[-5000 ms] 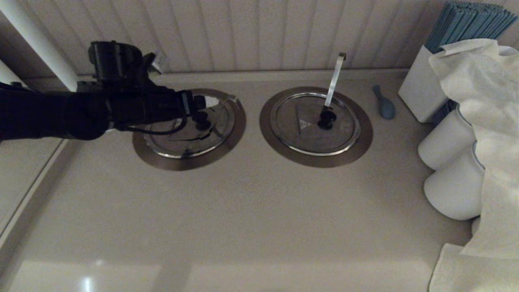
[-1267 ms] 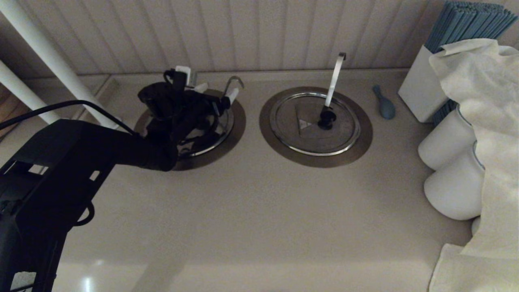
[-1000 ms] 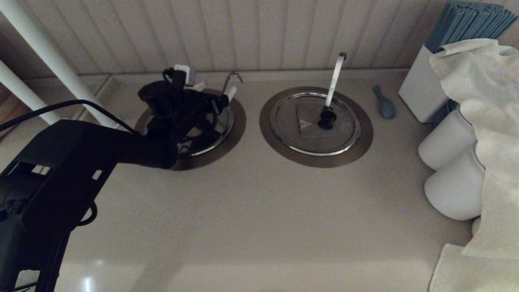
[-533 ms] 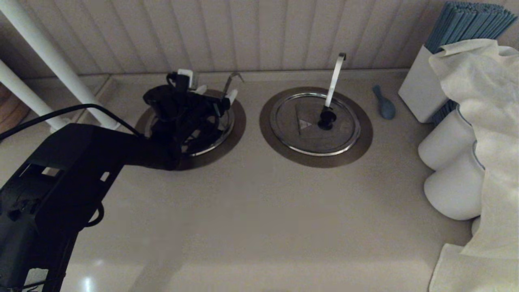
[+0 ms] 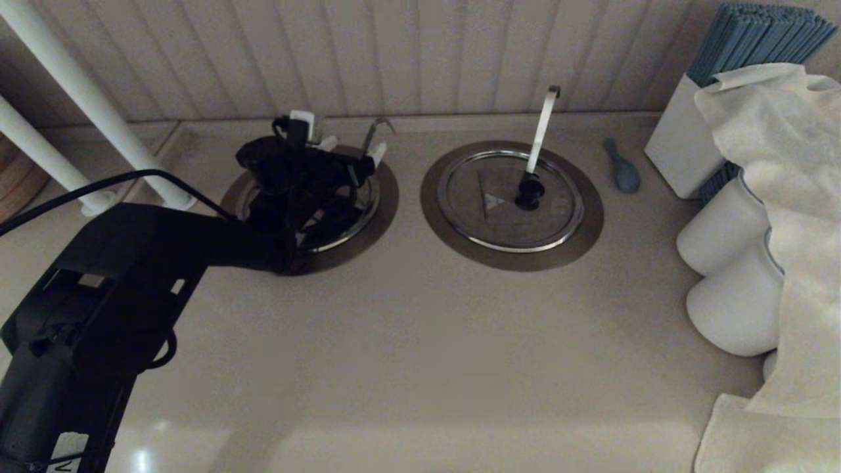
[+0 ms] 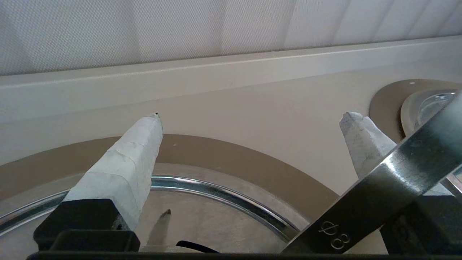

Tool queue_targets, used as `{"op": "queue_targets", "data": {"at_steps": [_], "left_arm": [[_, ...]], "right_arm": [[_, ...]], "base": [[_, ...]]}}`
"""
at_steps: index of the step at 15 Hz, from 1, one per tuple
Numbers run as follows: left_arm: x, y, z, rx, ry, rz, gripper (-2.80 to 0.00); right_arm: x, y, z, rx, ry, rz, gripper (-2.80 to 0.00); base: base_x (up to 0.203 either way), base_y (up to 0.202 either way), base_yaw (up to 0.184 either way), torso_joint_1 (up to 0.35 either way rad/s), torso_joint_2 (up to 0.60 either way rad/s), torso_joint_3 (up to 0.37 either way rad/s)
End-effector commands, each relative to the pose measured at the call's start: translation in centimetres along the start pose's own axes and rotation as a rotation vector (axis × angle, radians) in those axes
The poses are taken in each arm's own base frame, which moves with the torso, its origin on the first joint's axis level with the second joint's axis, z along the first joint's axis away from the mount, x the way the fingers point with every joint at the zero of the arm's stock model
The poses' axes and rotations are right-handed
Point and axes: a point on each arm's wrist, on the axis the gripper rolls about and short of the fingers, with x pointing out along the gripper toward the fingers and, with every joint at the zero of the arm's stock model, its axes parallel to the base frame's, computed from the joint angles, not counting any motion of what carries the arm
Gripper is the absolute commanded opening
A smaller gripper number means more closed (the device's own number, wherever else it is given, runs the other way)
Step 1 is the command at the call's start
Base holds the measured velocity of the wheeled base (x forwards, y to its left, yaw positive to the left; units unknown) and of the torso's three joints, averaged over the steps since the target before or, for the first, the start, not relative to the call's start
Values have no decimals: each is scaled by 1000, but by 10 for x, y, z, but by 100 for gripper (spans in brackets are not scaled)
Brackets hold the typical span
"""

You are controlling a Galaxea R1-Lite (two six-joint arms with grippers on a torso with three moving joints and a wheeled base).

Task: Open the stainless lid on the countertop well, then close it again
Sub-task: Put the spoon in the groove

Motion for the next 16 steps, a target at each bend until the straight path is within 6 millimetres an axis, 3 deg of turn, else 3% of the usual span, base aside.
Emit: {"op": "queue_targets", "data": {"at_steps": [1,5,13,16], "left_arm": [[1,5,-6,1,5,8,0],[0,21,-4,15,-9,37,0],[0,21,-3,14,-12,37,0],[-2,32,0,19,-17,57,0]], "right_arm": [[0,0,0,0,0,2,-280],[0,0,0,0,0,0,-280],[0,0,0,1,1,0,-280],[0,0,0,1,0,0,-280]], "base": [[0,0,0,0,0,0],[0,0,0,0,0,0],[0,0,0,0,0,0],[0,0,0,0,0,0]]}}
